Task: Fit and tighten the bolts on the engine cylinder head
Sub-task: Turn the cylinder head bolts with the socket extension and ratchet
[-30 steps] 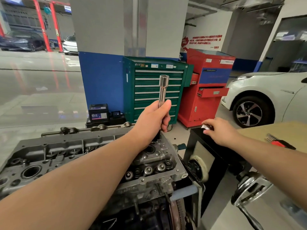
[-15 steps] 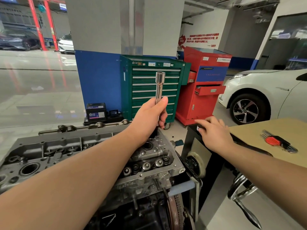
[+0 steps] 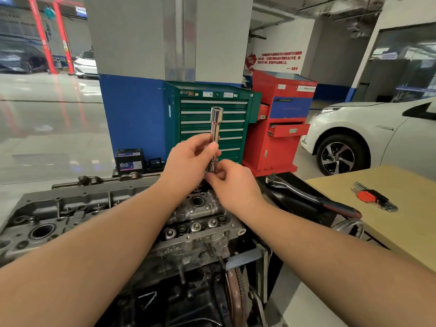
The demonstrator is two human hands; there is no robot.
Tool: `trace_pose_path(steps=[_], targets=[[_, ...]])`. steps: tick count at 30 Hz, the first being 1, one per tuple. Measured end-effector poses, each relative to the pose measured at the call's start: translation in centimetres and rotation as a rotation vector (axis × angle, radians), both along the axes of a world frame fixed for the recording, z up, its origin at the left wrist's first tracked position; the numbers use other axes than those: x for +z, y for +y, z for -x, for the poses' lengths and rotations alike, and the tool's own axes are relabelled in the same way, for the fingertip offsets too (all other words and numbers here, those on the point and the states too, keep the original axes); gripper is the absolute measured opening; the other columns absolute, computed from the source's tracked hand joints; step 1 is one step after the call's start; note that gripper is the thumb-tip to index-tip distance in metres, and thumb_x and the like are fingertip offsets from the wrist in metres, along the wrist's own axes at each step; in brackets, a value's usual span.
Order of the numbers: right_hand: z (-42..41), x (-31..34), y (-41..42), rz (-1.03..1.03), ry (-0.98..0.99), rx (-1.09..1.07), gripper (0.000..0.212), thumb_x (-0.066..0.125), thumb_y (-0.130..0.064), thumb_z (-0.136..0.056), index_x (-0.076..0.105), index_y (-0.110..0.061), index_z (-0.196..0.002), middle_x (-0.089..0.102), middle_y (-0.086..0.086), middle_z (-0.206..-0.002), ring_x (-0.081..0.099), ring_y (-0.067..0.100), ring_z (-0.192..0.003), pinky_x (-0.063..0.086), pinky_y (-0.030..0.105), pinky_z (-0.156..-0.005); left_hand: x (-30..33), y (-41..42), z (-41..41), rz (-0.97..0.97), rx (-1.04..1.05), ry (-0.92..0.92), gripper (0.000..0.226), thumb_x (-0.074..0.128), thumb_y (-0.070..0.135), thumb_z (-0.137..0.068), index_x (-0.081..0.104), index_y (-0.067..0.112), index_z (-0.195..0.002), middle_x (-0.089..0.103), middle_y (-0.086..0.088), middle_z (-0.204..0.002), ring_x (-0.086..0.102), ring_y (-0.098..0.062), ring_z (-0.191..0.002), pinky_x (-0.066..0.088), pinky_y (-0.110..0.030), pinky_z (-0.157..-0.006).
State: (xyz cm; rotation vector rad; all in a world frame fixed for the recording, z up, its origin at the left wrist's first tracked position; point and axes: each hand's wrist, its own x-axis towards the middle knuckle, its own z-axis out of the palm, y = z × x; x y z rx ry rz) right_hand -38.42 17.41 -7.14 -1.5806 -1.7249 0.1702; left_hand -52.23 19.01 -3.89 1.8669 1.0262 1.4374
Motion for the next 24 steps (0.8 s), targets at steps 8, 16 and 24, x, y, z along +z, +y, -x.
trace_pose_path(steps=[8, 16, 24], targets=[[2.3, 2.5, 0.3, -0.128, 0.078, 0.076, 0.021, 0.065, -0.043, -0.094, 0.053, -0.037, -0.078, 0.061, -0.018, -0.068, 0.059, 0.004, -0.07, 0.047, 0.033, -0.064, 3.8, -0.5, 2.3, -0.007, -0.001, -0.069, 0.02, 0.063, 0.024, -0.104, 0.074, 0.023, -0.121, 0.078, 0.001, -0.098, 0.074, -0.019, -0.099, 0.059, -0.05, -0.096], [5.6, 1.8, 0.3, -0.071, 0.126, 0.181, 0.014, 0.067, -0.039, -0.095, 0.059, -0.034, -0.085, 0.063, -0.015, -0.072, 0.059, 0.002, -0.071, 0.051, 0.035, -0.069, 3.9, -0.9, 6.7, 0.049, -0.05, -0.004, 0.023, 0.067, 0.02, -0.102, 0.072, 0.02, -0.124, 0.078, -0.004, -0.104, 0.076, -0.017, -0.098, 0.065, -0.035, -0.08], [7.1, 0.6, 0.9, -0.117, 0.18, 0.218, 0.012, 0.067, -0.038, -0.097, 0.061, -0.03, -0.089, 0.065, -0.012, -0.076, 0.06, 0.005, -0.072, 0.051, 0.03, -0.066, 3.0, -0.3, 8.5, 0.026, -0.038, -0.052, 0.024, 0.068, 0.022, -0.101, 0.07, 0.019, -0.125, 0.079, 0.001, -0.098, 0.076, -0.013, -0.093, 0.064, -0.028, -0.073]])
